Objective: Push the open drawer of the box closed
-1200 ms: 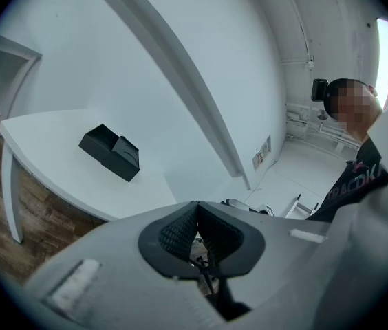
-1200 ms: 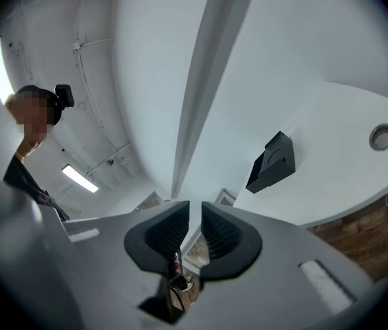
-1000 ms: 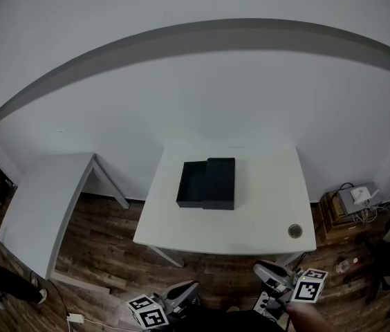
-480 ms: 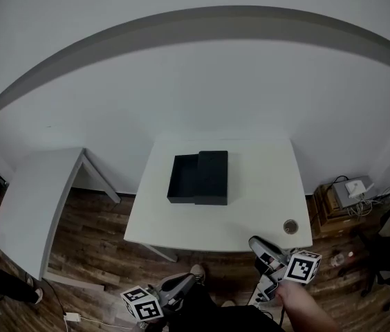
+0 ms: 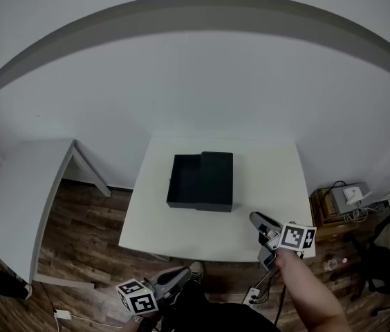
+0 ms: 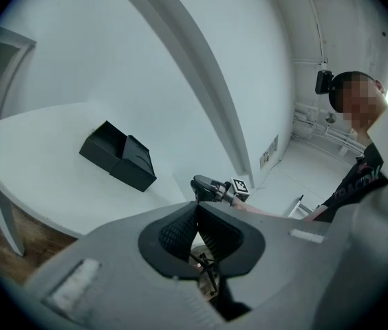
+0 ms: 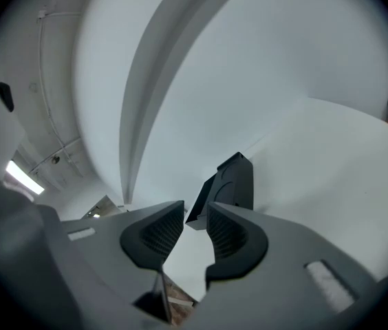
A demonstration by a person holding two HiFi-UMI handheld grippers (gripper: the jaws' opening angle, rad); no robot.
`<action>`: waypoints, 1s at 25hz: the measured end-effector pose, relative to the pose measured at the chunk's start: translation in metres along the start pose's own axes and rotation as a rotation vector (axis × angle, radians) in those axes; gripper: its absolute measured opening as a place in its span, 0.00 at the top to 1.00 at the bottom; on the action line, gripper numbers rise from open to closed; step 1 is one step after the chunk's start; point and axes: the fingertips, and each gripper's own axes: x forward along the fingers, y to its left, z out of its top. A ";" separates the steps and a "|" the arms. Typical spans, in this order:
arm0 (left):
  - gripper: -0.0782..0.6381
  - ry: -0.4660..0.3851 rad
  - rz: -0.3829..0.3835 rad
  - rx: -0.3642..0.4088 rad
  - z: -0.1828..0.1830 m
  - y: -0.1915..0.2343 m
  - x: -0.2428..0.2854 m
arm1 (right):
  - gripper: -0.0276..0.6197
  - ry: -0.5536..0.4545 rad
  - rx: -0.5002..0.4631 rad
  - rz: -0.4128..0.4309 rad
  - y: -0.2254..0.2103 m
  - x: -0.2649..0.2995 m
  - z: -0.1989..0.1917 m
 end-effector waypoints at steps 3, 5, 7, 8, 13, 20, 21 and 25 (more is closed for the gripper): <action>0.89 -0.002 0.006 -0.007 0.023 0.021 0.000 | 0.78 0.049 0.018 -0.075 -0.024 0.040 0.006; 0.89 0.011 0.013 -0.016 0.035 0.032 0.002 | 0.78 0.089 0.015 -0.129 -0.041 0.062 0.008; 0.89 0.019 0.012 -0.023 0.046 0.041 0.007 | 0.77 0.127 0.003 -0.174 -0.055 0.082 0.011; 0.89 0.019 0.007 -0.023 0.053 0.046 0.010 | 0.77 0.143 -0.004 -0.193 -0.061 0.092 0.014; 0.89 0.018 0.013 -0.029 0.080 0.076 0.014 | 0.77 0.202 -0.022 -0.266 -0.084 0.136 0.024; 0.89 0.026 0.036 -0.050 0.100 0.112 0.015 | 0.77 0.267 -0.029 -0.318 -0.102 0.164 0.015; 0.89 0.030 0.038 -0.049 0.104 0.116 0.016 | 0.79 0.269 -0.030 -0.323 -0.104 0.163 0.015; 0.89 0.036 0.036 -0.031 0.122 0.129 0.021 | 0.80 0.281 -0.021 -0.324 -0.105 0.162 0.012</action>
